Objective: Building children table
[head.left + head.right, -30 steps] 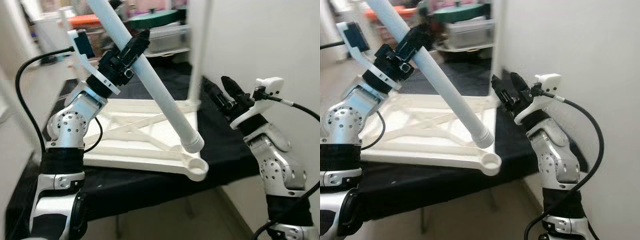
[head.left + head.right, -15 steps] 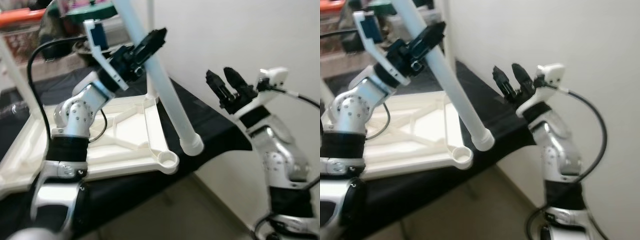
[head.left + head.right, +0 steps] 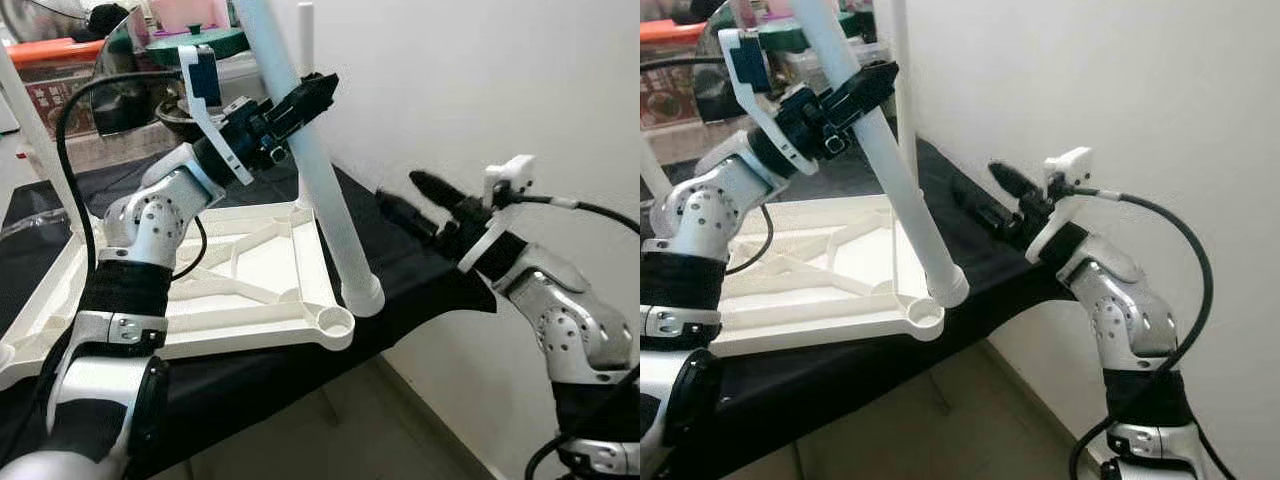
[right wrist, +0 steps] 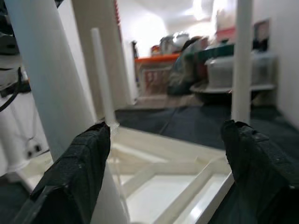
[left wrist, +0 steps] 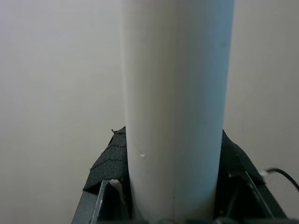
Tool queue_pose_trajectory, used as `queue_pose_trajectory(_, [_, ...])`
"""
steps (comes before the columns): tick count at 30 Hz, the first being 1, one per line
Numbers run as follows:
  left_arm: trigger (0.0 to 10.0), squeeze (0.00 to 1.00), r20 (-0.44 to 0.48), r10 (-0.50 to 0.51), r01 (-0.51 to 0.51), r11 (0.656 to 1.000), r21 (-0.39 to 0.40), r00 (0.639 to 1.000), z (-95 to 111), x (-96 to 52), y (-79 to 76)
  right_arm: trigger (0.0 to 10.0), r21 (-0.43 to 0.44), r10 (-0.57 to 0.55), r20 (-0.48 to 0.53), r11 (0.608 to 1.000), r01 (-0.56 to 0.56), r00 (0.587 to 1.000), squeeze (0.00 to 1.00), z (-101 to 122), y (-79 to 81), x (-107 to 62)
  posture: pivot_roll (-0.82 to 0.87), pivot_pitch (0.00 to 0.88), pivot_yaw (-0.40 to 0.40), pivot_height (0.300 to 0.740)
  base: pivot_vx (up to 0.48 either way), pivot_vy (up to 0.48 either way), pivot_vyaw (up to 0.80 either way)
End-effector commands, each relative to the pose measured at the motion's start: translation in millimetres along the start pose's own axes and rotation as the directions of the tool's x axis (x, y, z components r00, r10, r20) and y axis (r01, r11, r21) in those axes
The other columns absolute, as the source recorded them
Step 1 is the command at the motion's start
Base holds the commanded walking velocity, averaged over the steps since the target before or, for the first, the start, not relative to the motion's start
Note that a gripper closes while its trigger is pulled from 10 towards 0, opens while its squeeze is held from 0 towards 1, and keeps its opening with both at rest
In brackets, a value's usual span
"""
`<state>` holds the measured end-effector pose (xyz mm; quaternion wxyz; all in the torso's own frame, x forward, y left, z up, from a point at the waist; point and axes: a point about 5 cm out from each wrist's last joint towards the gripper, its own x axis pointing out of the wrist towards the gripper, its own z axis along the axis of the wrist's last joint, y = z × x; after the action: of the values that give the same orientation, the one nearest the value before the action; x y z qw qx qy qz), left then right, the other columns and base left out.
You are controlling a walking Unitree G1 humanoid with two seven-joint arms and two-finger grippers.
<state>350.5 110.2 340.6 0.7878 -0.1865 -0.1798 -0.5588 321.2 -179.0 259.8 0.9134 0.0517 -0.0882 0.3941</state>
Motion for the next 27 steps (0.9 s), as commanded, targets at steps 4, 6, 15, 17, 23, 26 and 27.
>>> queue_pose_trajectory(4, [10.0, 0.0, -0.078, -0.036, 0.039, 0.999, 0.035, 0.996, -5, 1.7, -0.2, 10.0, 0.015, 0.045, -0.089, 0.999, -0.044, 0.995, 0.0, -1, -4.0, 5.5, 0.01, 0.0, 0.03, 0.74, 0.0, 0.0, 0.0])
queue_pose_trajectory(6, [10.0, 0.0, -0.091, -0.049, 0.052, 0.998, 0.033, 0.995, -8, 3.2, -1.0, 10.0, 0.038, 0.063, -0.117, 0.998, -0.059, 0.991, 0.0, -3, -4.5, 7.2, 0.01, 0.0, 0.03, 0.74, 0.0, 0.0, 0.0])
queue_pose_trajectory(15, [10.0, 0.0, -0.147, -0.105, 0.108, 0.994, 0.012, 0.983, -26, 10.2, -6.1, 10.0, 0.079, 0.231, -0.101, 0.972, -0.223, 0.968, 0.0, 7, 10.5, 21.1, 0.0, 0.0, 0.024, 0.74, 0.0, 0.0, 0.0])
queue_pose_trajectory(17, [10.0, 0.0, -0.156, -0.115, 0.119, 0.993, 0.012, 0.981, -28, 11.8, -7.0, 10.0, 0.087, 0.255, -0.09, 0.965, -0.247, 0.963, 0.0, 10, 12.5, 24.5, 0.01, 0.0, 0.022, 0.74, 0.0, 0.0, 0.0])
queue_pose_trajectory(23, [10.0, 0.0, -0.163, -0.13, 0.134, 0.991, 0.015, 0.978, -28, 16.2, -6.6, 10.0, 0.122, 0.339, -0.056, 0.936, -0.331, 0.939, 0.0, 20, 18.6, 28.5, 0.0, 0.0, 0.023, 0.74, 0.0, 0.0, 0.0])
queue_pose_trajectory(26, [10.0, 0.0, -0.159, -0.133, 0.137, 0.99, 0.017, 0.978, -27, 17.9, -6.5, 10.0, 0.133, 0.396, -0.042, 0.912, -0.388, 0.917, 0.0, 24, 24.0, 28.0, 0.01, 0.0, 0.024, 0.74, 0.0, 0.0, 0.0])
queue_pose_trajectory(27, [10.0, 0.0, -0.158, -0.133, 0.138, 0.99, 0.021, 0.978, -26, 18.9, -6.3, 10.0, 0.13, 0.406, -0.05, 0.909, -0.397, 0.913, 0.0, 24, 25.3, 28.8, 0.01, 0.0, 0.024, 0.74, 0.0, 0.0, 0.0])
